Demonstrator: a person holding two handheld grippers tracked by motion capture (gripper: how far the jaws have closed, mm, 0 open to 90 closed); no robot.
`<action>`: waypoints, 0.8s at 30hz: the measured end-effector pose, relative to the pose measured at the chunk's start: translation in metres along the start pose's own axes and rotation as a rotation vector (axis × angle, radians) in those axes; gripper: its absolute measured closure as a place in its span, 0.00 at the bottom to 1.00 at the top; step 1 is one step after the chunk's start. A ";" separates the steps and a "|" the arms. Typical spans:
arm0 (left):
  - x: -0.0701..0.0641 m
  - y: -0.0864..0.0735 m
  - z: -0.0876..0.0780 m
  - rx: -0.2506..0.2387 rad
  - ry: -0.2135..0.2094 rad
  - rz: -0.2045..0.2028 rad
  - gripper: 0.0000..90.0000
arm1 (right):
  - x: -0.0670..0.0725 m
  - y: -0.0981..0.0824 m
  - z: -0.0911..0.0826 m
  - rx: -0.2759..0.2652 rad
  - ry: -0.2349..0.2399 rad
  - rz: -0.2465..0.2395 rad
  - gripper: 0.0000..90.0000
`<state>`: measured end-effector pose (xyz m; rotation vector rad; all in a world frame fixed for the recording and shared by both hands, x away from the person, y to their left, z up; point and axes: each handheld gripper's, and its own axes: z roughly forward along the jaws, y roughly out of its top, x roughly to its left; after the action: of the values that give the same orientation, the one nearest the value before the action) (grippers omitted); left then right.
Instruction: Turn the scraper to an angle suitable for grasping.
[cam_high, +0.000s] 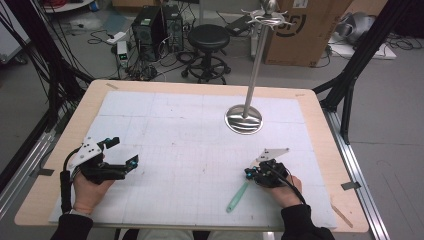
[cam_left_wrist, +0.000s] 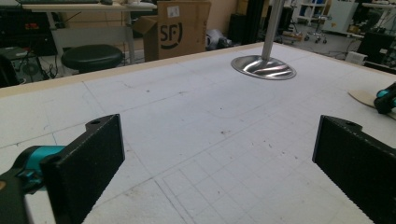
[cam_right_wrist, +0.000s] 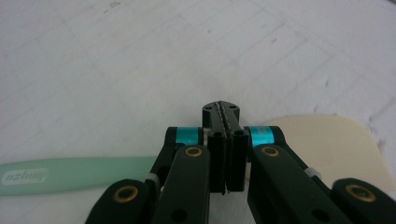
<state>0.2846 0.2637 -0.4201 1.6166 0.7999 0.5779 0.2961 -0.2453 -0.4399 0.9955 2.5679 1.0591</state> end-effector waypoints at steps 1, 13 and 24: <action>0.000 0.000 0.000 0.000 0.000 0.000 0.03 | 0.001 -0.004 -0.003 0.003 0.001 0.005 1.00; 0.000 0.000 0.001 -0.005 0.000 0.000 0.03 | 0.014 -0.026 -0.036 -0.065 0.010 0.015 1.00; 0.004 0.001 -0.001 -0.017 0.019 -0.016 0.03 | 0.049 -0.038 -0.035 0.007 0.055 -0.025 1.00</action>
<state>0.2863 0.2675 -0.4188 1.5893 0.8195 0.5880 0.2251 -0.2524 -0.4366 0.9464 2.6220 1.0863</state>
